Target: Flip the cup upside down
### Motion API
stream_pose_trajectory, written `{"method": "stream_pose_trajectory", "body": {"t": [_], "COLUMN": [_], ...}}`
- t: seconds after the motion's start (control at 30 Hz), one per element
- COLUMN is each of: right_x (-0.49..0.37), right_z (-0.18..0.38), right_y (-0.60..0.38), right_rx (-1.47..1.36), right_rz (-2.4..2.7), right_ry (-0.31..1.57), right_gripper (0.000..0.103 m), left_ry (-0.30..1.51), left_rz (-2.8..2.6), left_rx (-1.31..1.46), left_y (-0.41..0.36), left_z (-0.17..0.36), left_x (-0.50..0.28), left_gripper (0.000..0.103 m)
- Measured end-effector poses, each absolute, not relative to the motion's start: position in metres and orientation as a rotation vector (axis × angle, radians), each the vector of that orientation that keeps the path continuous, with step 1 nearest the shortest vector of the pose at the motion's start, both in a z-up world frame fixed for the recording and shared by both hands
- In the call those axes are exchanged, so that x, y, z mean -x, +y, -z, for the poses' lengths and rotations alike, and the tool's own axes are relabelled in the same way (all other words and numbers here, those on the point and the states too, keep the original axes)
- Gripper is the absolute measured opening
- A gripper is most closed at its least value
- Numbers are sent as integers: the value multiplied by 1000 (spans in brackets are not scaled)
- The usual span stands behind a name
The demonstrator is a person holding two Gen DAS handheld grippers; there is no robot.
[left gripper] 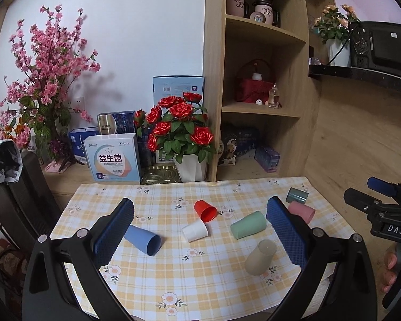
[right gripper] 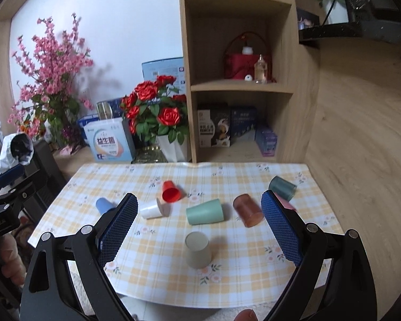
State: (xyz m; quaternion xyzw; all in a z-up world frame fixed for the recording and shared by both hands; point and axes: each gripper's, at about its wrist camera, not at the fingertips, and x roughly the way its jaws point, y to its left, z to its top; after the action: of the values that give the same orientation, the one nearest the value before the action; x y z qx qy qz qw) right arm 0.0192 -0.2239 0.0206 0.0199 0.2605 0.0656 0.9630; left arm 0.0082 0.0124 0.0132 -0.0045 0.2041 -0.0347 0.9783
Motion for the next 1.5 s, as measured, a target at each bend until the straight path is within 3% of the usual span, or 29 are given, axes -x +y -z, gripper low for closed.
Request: {"method": "stream_pose_trajectory", "body": {"t": [1.5], "right_x": [-7], "right_z": [-32], "right_y": [-228], "right_rx": [-45], "right_rz": [-106], "right_ry": [474], "right_gripper": [91], "left_ry": [409], "left_rz": [72], "left_rx": [-16], "left_y": [7], "left_z": [-20], "left_x": [0], "left_gripper": [97]}}
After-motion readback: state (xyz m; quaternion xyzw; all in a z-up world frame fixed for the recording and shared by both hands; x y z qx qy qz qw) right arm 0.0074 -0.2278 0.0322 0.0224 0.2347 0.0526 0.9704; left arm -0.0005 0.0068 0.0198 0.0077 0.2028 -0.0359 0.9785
